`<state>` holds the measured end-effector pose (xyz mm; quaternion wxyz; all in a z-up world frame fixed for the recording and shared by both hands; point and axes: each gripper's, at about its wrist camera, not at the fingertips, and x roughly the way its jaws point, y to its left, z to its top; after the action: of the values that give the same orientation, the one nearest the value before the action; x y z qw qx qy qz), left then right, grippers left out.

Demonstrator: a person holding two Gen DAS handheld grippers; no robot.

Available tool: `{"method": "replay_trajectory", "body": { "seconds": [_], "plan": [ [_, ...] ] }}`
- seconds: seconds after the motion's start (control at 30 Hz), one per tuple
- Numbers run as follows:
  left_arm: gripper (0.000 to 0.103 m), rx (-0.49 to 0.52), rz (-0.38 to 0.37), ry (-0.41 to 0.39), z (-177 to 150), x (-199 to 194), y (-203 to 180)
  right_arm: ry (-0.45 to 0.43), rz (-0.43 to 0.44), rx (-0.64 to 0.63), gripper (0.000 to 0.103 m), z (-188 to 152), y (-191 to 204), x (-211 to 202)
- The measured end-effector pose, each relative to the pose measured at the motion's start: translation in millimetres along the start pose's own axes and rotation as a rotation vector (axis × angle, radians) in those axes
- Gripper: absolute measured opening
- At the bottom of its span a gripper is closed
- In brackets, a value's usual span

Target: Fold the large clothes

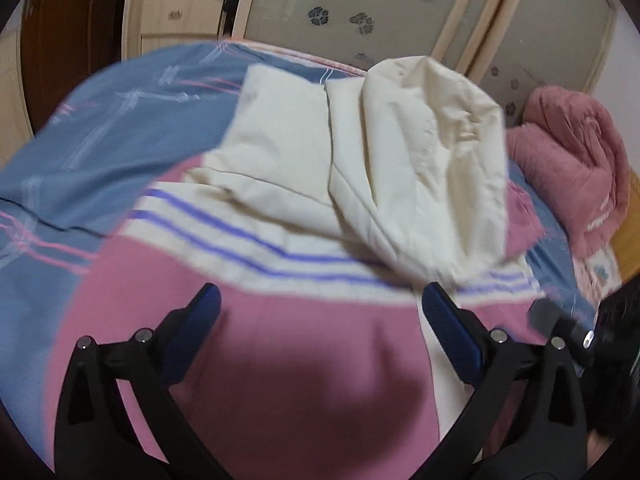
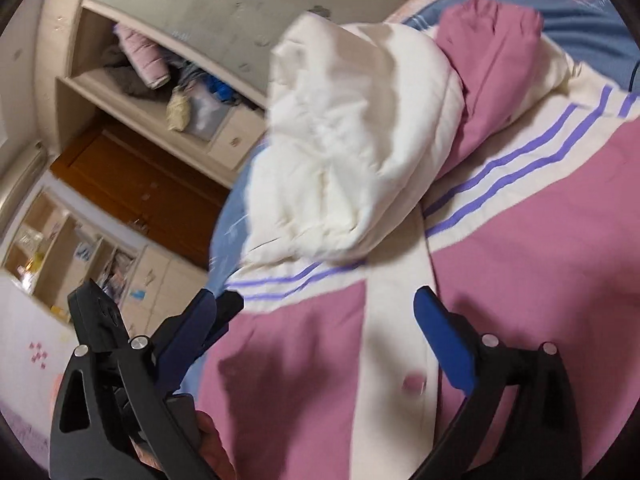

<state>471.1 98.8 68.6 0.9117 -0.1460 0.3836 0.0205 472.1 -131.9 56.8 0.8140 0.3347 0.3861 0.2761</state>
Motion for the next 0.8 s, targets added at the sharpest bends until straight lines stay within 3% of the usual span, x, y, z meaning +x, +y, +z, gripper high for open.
{"method": "replay_trajectory", "body": {
  "seconds": [0.07,0.17,0.27,0.37,0.43,0.6,0.8],
  "plan": [
    [0.101,0.070,0.006,-0.017,-11,-31,-5,-0.012,0.006,-0.052,0.099,-4,10,-28],
    [0.101,0.170,0.042,-0.091,-43,-77,-12,-0.071,-0.058,-0.161,0.100,-19,7,-70],
    [0.101,0.228,0.133,-0.176,-80,-112,-3,-0.164,-0.204,-0.330,0.101,-48,13,-111],
    [0.101,0.254,0.167,-0.219,-107,-139,1,-0.286,-0.340,-0.527,0.101,-86,21,-148],
    [0.101,0.269,0.163,-0.244,-120,-155,0,-0.339,-0.392,-0.594,0.102,-114,11,-168],
    [0.101,0.278,0.164,-0.269,-142,-176,0,-0.414,-0.445,-0.632,0.102,-152,1,-202],
    [0.101,0.248,0.097,-0.277,-153,-191,2,-0.411,-0.457,-0.648,0.102,-155,3,-203]
  ]
}}
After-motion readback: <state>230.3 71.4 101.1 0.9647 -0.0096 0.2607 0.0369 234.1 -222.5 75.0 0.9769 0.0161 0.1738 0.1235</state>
